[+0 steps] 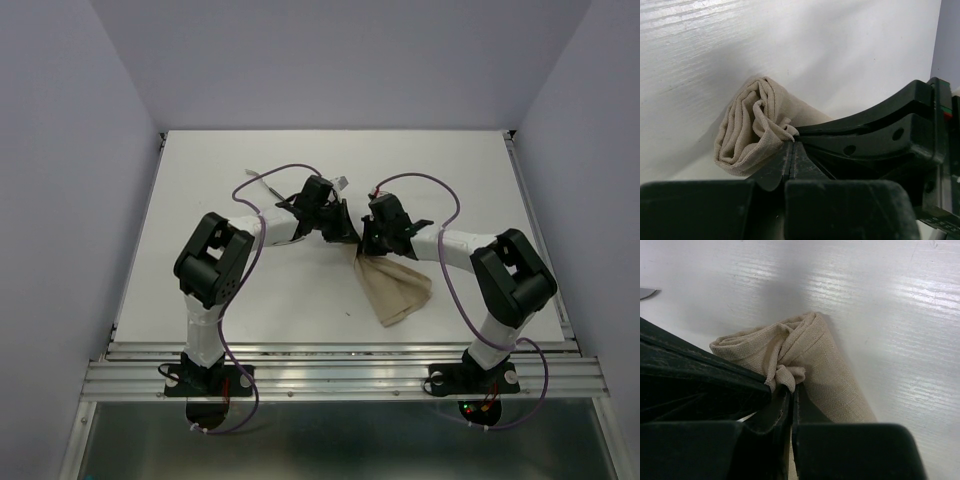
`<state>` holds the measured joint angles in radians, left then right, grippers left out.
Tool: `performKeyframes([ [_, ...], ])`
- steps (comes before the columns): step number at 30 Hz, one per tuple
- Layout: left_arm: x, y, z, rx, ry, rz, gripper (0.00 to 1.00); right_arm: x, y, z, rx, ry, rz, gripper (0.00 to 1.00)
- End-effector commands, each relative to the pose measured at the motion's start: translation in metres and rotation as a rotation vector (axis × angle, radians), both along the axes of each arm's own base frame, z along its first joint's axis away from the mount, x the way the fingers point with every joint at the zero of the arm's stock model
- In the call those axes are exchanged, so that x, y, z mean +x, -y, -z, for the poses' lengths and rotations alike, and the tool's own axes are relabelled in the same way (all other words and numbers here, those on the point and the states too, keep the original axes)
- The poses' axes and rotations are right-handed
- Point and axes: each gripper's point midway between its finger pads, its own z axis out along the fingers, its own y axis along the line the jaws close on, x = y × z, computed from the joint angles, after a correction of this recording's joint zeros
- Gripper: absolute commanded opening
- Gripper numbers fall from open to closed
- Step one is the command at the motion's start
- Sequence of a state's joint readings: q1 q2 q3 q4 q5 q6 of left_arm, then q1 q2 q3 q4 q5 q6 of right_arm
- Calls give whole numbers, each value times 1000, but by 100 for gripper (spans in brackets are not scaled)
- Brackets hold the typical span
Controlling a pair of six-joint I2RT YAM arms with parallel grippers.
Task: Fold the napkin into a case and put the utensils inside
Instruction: Stuff the 2/3 rectangle-folded napkin at the center of the board.
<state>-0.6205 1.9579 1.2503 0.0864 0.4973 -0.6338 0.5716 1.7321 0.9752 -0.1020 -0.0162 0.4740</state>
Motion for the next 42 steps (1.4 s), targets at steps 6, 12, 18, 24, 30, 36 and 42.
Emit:
performKeyframes([
  [6, 1, 6, 7, -21, 9, 31, 0, 2, -22, 1, 29, -11, -93, 1],
  [12, 3, 6, 18, -6, -8, 21, 0, -3, -23, 14, 22, -44, -108, 1],
  [18, 1, -1, 41, 62, -51, 8, 0, -2, -22, -13, 48, 7, -108, 18],
  [24, -6, -11, 59, 120, -79, 2, 0, 0, -19, -36, 54, 53, -88, 31],
  [30, -11, -16, 64, 137, -81, 9, 0, 9, -12, -54, 45, 105, -36, 37],
  [36, -10, -16, 59, 131, -69, 14, 0, 17, -8, -53, 11, 115, -7, 38],
  [42, -10, -15, 57, 126, -64, 21, 0, 24, -6, -48, -17, 118, 4, 46],
])
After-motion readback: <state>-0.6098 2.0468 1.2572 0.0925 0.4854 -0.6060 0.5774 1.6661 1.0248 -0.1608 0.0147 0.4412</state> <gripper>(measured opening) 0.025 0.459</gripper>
